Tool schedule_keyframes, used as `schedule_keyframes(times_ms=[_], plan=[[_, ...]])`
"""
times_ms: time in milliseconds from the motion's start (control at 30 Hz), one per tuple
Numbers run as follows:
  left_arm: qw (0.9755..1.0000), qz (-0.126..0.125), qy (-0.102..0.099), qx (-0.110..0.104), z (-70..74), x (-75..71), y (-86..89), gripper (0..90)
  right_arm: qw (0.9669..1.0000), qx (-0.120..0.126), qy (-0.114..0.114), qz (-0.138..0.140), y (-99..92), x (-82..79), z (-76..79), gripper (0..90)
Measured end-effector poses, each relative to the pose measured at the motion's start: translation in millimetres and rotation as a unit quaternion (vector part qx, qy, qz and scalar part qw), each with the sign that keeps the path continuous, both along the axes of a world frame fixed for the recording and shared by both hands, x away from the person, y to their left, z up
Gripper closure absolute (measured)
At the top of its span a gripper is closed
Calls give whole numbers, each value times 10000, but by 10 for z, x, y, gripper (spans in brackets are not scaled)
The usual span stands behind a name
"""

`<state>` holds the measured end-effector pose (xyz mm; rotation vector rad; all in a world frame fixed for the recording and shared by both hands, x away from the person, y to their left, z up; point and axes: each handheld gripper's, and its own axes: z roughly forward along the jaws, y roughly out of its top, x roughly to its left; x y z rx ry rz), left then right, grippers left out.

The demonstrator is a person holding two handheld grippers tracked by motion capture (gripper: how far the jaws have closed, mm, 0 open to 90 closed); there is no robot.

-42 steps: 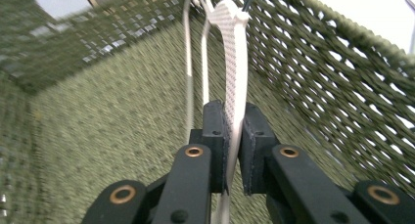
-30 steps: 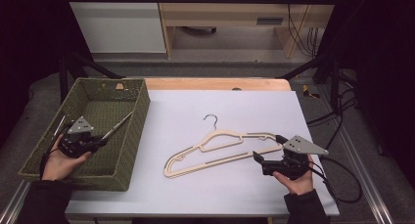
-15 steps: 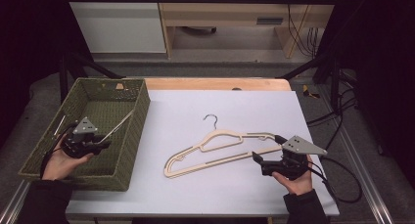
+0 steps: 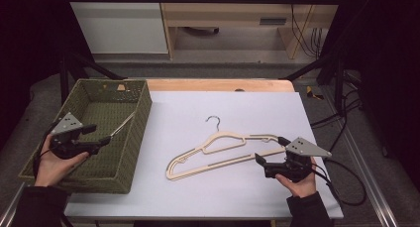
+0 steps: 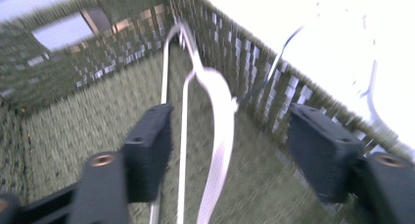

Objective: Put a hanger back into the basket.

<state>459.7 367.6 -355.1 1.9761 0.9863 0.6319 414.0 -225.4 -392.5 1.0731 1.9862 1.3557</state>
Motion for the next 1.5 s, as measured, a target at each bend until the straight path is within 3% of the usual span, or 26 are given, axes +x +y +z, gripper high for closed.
schedule_keyframes(times_ms=[100,267,333,500,667,800,900,1133,1333,1500], plan=[[9990,38,-230,-381,80,-105,-31,184,10000,56,13,33,4,1,3,50],[9962,-23,-579,-642,204,-281,-137,99,9999,129,38,47,11,8,3,43],[9941,-24,-710,-825,254,-328,-193,89,9999,154,31,50,12,9,3,43],[9888,-209,-886,-1186,360,-394,-373,73,9997,218,24,72,2,9,12,43],[9850,-372,-1010,-1347,350,-434,-638,71,9996,285,45,40,5,26,16,45],[9843,-532,-917,-1412,259,-424,-879,71,9996,279,20,27,22,35,16,44],[9863,-658,-846,-1252,175,-407,-1074,68,9995,321,54,-6,34,40,13,43],[9860,-1049,-650,-1117,-35,-409,-1459,67,9993,371,71,-41,33,61,14,51],[9841,-1251,-406,-1196,-234,-393,-1588,66,9995,282,125,-49,107,136,-10,67],[9843,-1273,-232,-1203,-393,-371,-1608,66,9997,198,151,-34,221,240,-2,91]])
